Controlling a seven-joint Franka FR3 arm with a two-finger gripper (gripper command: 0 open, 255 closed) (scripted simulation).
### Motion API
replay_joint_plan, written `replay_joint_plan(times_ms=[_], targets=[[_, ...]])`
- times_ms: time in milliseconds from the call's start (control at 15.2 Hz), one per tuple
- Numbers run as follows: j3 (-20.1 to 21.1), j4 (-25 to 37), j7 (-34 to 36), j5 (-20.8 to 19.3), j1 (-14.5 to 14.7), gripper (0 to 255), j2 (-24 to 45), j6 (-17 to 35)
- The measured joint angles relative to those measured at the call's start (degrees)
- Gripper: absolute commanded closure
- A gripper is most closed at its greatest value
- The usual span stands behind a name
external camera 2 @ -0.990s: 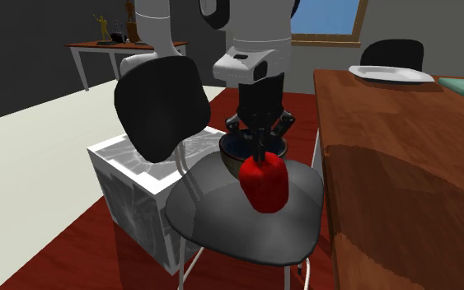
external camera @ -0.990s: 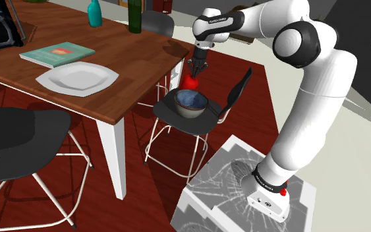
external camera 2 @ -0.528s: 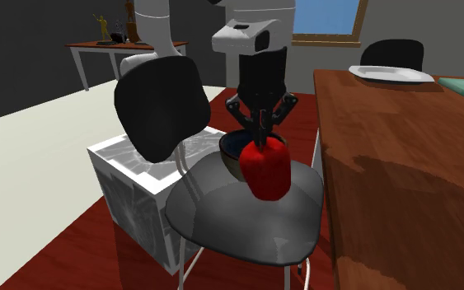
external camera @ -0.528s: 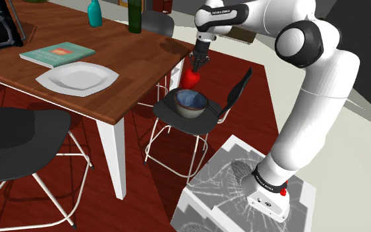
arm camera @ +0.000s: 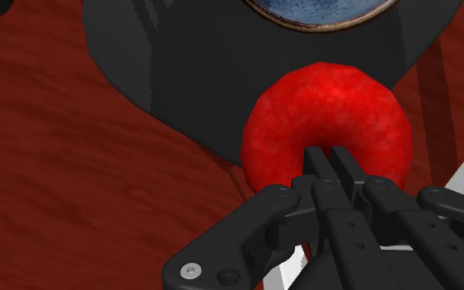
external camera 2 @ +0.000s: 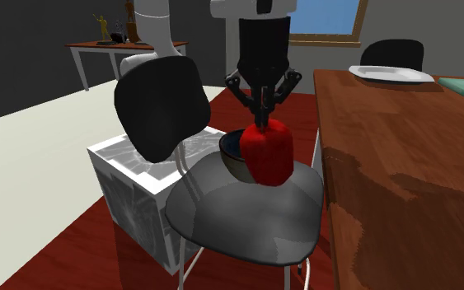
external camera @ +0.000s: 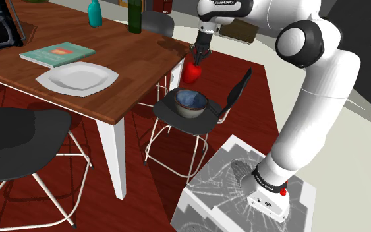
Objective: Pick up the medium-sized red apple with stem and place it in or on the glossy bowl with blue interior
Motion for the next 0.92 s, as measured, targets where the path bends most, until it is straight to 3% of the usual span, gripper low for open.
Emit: replay_joint_plan(times_ms=[924], targets=[[0.09,11.23,1.2,-0.09,0.05,255,0.32,-10.87]])
